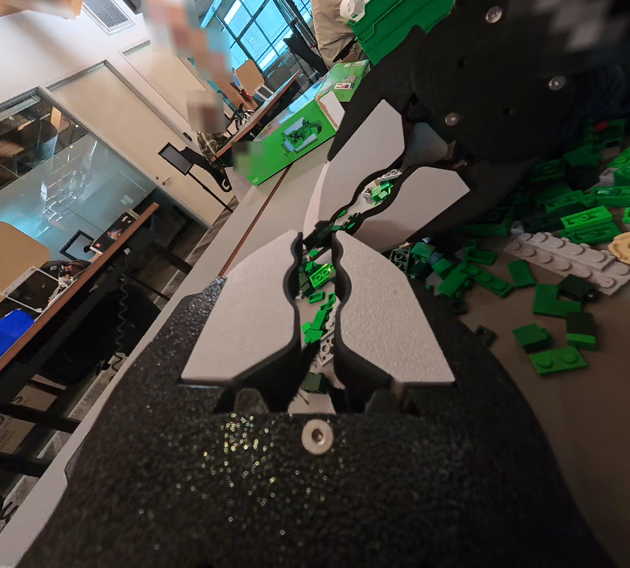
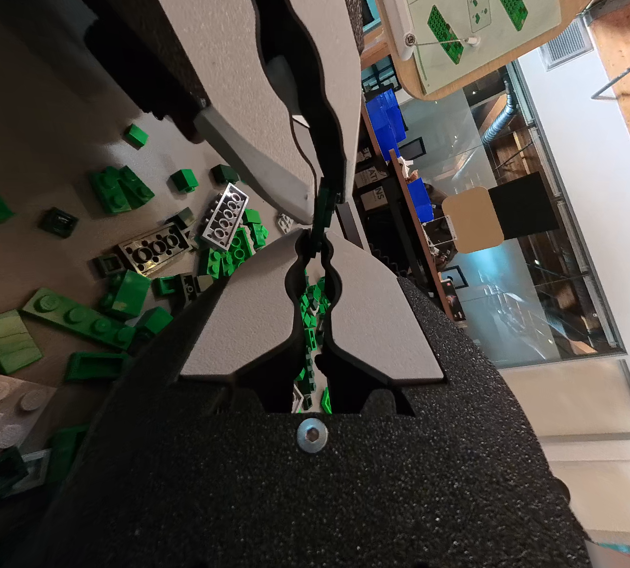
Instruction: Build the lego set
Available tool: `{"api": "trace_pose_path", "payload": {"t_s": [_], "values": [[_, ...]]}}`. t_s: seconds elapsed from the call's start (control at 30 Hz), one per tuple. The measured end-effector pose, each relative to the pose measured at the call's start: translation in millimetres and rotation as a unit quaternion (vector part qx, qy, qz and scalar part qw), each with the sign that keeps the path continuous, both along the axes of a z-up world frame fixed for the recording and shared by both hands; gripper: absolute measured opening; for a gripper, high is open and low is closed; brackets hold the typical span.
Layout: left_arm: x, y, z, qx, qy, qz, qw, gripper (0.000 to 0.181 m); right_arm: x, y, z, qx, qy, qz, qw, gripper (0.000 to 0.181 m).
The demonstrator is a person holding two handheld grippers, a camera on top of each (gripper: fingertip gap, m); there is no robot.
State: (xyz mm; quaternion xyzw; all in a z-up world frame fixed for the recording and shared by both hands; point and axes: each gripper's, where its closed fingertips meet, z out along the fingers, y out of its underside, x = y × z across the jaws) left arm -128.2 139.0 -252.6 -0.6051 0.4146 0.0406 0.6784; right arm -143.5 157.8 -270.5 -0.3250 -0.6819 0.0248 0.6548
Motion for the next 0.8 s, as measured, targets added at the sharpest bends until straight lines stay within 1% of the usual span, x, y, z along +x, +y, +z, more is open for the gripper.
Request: {"api": "trace_pose_path", "payload": {"t_s": [0.17,0.27,0.37,0.47,0.57,0.73,0.8], "values": [[-0.1,0.1,-1.6,-0.020,-0.010,-0.003,1.000,0.012,0.4,1.6,-0.1,-0.002,0.000,-0.004,1.000,0.006],[-2.3,0.9,-1.9,-0.064,-0.056,-0.014,0.996,0.012,0.6,2.1,1.7,0.001,0.005,-0.006,1.000,0.007],[-5.2,0.3,1.2,-0.103,-0.116,-0.035,0.987,0.009,0.8,1.0,6.4,-0.004,0.021,-0.001,1.000,0.013],[-8.0,-0.4,5.3,-0.118,-0.148,-0.051,0.980,0.008,0.9,-2.4,8.5,-0.024,0.029,0.012,0.999,0.019],[-7.0,-1.6,5.3,-0.122,-0.150,-0.058,0.979,0.008,1.0,-4.3,9.2,-0.026,0.031,0.018,0.999,0.018],[-3.0,-2.3,1.2,-0.124,-0.129,-0.061,0.982,0.008,0.4,-5.6,8.0,-0.007,0.022,0.014,1.000,0.018],[-1.6,-3.2,0.1,-0.124,-0.122,-0.065,0.983,0.008,0.3,-5.4,6.2,-0.010,0.014,0.014,1.000,0.013]]}}
